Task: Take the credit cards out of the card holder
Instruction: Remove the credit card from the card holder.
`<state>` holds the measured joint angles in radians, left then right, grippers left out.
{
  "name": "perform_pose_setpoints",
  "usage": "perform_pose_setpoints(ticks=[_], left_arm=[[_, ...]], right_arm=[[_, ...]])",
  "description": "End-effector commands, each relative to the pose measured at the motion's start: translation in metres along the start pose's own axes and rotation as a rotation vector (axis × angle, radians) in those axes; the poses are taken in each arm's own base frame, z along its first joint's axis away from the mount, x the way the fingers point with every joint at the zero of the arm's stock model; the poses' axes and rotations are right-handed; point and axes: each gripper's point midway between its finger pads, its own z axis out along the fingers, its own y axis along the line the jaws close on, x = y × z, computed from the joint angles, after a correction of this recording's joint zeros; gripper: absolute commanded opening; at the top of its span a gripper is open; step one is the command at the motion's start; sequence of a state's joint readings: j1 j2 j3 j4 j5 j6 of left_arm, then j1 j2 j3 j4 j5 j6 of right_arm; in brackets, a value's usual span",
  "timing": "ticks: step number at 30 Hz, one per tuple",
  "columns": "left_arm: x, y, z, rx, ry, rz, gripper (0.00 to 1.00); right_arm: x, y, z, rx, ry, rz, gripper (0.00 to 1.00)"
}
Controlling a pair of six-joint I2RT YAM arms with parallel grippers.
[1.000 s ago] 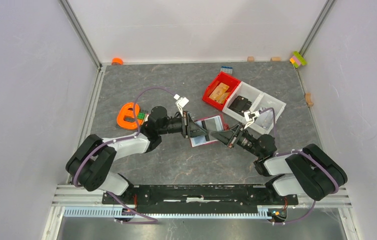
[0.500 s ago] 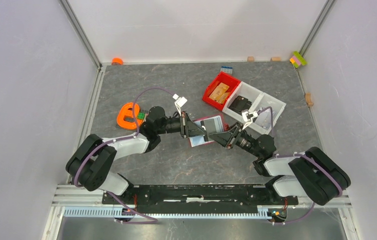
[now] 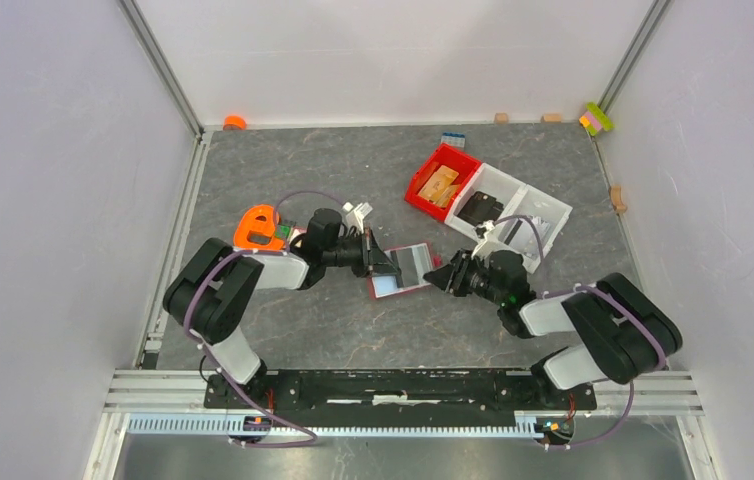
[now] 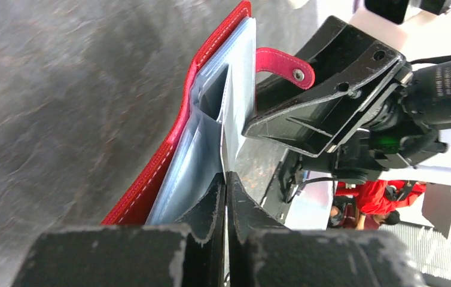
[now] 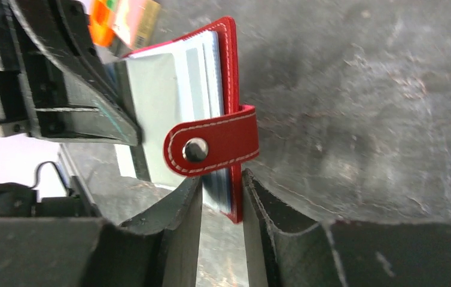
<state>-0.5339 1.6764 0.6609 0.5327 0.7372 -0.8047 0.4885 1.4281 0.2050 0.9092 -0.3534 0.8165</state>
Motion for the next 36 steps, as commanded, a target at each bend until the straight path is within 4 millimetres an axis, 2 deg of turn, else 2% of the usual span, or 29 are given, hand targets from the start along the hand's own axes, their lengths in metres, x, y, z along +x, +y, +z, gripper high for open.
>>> perform_pose_setpoints(ticks=[1, 3, 6, 10, 15, 17, 21, 24, 27, 30, 34, 36], left_arm=[[-0.009, 0.021, 0.003, -0.079, 0.001, 0.002, 0.02], [-0.008, 0.029, 0.003, -0.106, 0.011, -0.004, 0.02], [-0.004, 0.038, 0.008, -0.121, 0.037, -0.021, 0.02], [0.002, 0.045, 0.016, -0.107, 0.084, -0.051, 0.02], [0.002, 0.048, 0.017, -0.123, 0.092, -0.053, 0.02], [-0.005, 0.046, 0.009, -0.144, 0.058, -0.04, 0.02], [-0.025, 0.038, -0.019, -0.166, -0.067, -0.006, 0.02], [-0.035, 0.023, -0.035, -0.177, -0.134, 0.07, 0.02], [-0.04, 0.0, -0.044, -0.117, -0.183, 0.135, 0.02], [-0.043, -0.019, -0.052, -0.062, -0.226, 0.185, 0.02], [-0.041, -0.044, -0.058, 0.017, -0.259, 0.254, 0.04], [-0.038, -0.058, -0.059, 0.071, -0.258, 0.287, 0.04]], right_arm=[[-0.002, -0.017, 0.012, 0.074, 0.016, -0.031, 0.32], [-0.003, -0.02, 0.012, 0.089, 0.012, -0.041, 0.26], [-0.005, -0.021, 0.012, 0.095, 0.009, -0.048, 0.23], [-0.004, -0.017, 0.013, 0.07, 0.018, -0.057, 0.39], [-0.001, -0.022, 0.015, 0.094, 0.036, -0.054, 0.41], [-0.003, -0.028, 0.014, 0.129, 0.03, -0.059, 0.41], [-0.012, -0.041, 0.006, 0.218, -0.013, -0.073, 0.5], [-0.025, -0.044, -0.004, 0.268, -0.059, -0.117, 0.6], [-0.046, -0.04, -0.016, 0.317, -0.117, -0.186, 0.73], [-0.071, -0.018, -0.028, 0.27, -0.197, -0.284, 0.84], [-0.08, 0.041, -0.034, -0.001, -0.254, -0.38, 0.83], [-0.077, 0.062, -0.036, -0.116, -0.255, -0.4, 0.8]])
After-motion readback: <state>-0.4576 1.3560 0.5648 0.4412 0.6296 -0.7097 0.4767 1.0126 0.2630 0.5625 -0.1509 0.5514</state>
